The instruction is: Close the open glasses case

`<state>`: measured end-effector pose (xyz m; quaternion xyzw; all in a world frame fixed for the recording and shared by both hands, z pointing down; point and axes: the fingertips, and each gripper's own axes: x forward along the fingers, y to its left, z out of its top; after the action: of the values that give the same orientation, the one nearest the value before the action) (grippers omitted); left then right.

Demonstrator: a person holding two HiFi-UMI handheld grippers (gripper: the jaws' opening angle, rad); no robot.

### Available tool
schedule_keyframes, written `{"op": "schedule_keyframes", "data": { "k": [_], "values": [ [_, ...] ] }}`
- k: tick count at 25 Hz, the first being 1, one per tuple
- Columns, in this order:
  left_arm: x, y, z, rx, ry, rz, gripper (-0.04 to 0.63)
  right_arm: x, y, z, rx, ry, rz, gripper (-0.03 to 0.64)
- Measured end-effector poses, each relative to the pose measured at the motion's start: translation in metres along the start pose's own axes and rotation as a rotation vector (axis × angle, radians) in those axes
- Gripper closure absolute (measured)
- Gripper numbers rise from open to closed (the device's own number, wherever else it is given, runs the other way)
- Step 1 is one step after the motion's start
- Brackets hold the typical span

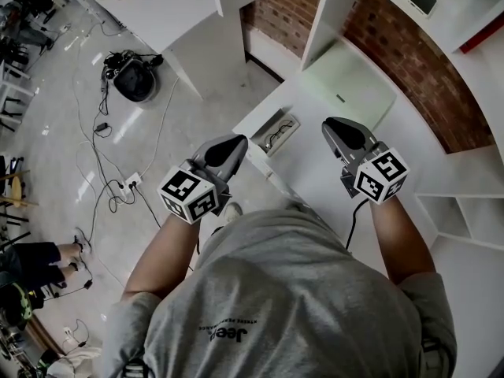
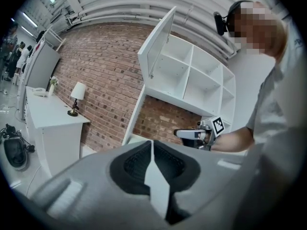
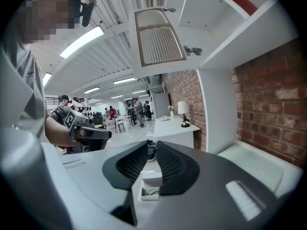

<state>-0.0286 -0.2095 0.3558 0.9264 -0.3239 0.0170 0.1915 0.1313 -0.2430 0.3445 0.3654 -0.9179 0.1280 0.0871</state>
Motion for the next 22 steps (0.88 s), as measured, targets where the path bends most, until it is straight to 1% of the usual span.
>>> {"op": "schedule_keyframes", "data": {
  "k": [1,2,3,4,5,7,14,19,22],
  "values": [
    [0.002,0.0,-0.001,-0.001,0.004,-0.003,0.531,0.002,0.002,-0.003,-0.001,0.011,0.027,0.524],
    [0.004,0.0,-0.003,0.0,0.011,-0.005,0.444,0.005,0.003,-0.006,-0.005,0.024,0.053,0.46],
    [0.005,0.0,-0.005,0.005,0.019,-0.004,0.377,0.007,0.005,-0.009,-0.013,0.038,0.076,0.414],
    [0.006,0.001,-0.007,0.013,0.025,-0.001,0.342,0.009,0.006,-0.013,-0.024,0.053,0.094,0.377],
    [0.007,0.001,-0.009,0.024,0.032,0.001,0.327,0.012,0.007,-0.016,-0.036,0.069,0.11,0.351],
    [0.008,0.002,-0.013,0.041,0.045,0.003,0.324,0.016,0.008,-0.023,-0.069,0.1,0.138,0.306],
    [0.026,0.012,-0.041,0.096,0.113,-0.001,0.307,0.045,0.002,-0.05,-0.224,0.22,0.229,0.264],
    [0.047,0.022,-0.075,0.124,0.178,-0.009,0.278,0.075,0.0,-0.08,-0.332,0.31,0.325,0.236],
    [0.06,0.032,-0.099,0.149,0.226,-0.004,0.248,0.095,-0.002,-0.105,-0.401,0.369,0.378,0.21]
  ]
}}
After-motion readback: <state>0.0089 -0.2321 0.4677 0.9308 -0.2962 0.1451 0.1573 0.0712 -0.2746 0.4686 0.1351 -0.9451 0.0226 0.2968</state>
